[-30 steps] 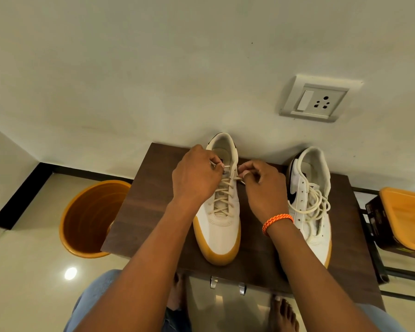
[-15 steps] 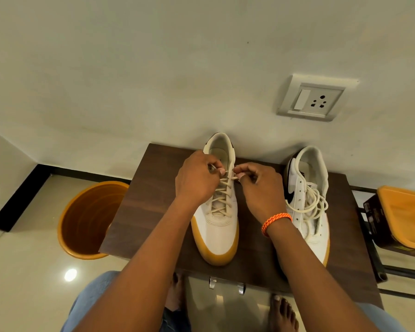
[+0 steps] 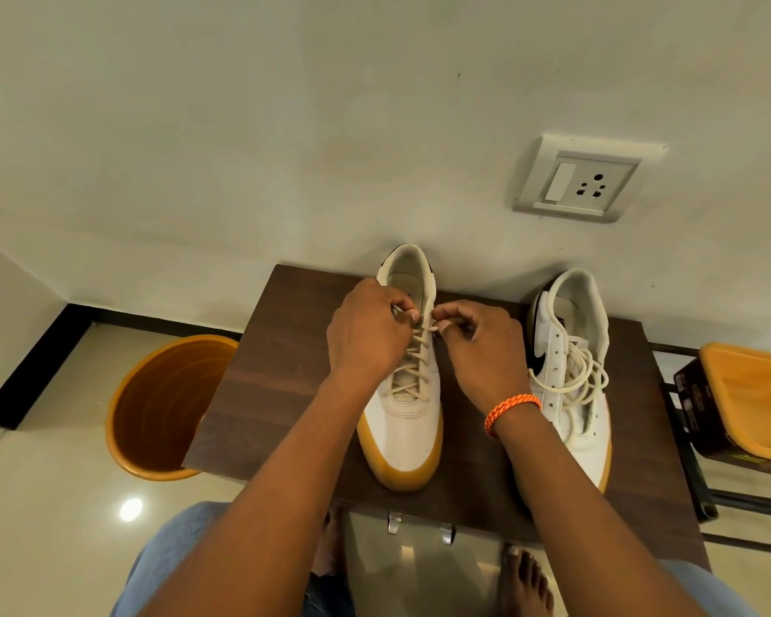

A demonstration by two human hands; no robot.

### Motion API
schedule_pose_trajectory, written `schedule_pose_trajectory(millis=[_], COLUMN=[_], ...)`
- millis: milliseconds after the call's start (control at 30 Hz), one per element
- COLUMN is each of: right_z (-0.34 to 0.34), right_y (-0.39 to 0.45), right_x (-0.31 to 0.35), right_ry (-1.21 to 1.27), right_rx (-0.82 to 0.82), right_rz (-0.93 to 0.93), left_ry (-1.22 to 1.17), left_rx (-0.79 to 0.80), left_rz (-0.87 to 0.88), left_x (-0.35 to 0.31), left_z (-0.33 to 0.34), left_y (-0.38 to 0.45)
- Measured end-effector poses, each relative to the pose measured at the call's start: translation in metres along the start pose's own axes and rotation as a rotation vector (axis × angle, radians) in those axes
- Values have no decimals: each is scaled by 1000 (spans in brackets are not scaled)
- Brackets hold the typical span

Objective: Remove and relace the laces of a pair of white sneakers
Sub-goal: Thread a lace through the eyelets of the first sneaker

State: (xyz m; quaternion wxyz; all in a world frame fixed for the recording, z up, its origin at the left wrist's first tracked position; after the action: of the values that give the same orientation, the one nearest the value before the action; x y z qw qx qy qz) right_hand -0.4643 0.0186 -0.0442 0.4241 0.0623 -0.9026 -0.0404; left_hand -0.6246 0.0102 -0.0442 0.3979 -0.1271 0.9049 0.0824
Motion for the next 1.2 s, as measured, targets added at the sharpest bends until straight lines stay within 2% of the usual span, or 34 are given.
schedule_pose_trajectory(millis=[133,300,400,700,933,967,1033,1133,1200], right_z=[2,3,4,5,-28,-27,-18,1,6], right_y=[0,-3,-6,-2,6,5,4,2,0], right_x=[-3,-2,1,-1,3,3,5,2,-1], right_ry=[-7,52,92,96,260,303,349,286,222], right_rx=[-19,-113,-152,-232,-500,-500,-391,-144,-105], right_rz=[-3,38,47,35,59,65,82,92,76], left_ry=[0,-9,-41,30,20,17,19,8,-21], left_rx=[36,212,261,237,243,234,216,218,233], left_rz=[22,52,56,88,82,93,131,182,170], left_x=[-3,-9,-10,-9,-8,-8,-8,-7,-5], left_z=[1,-3,-6,-5,-8,-7,-7,-5,-5], left_y=[0,-1,-2,-1,1,1,1,0,1])
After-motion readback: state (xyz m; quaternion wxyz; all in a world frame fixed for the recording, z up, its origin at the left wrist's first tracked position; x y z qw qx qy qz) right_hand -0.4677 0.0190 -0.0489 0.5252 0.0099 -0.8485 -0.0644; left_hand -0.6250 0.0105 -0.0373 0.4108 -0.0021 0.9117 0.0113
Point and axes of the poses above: each hand's wrist, its own y-axis towards the middle knuckle, its own z-axis out of the palm, x = y × z, the point moved 3 cm from there along y, towards the middle knuckle, and after that the axes turned 5 degrees about -y, right-handed, at the moved point
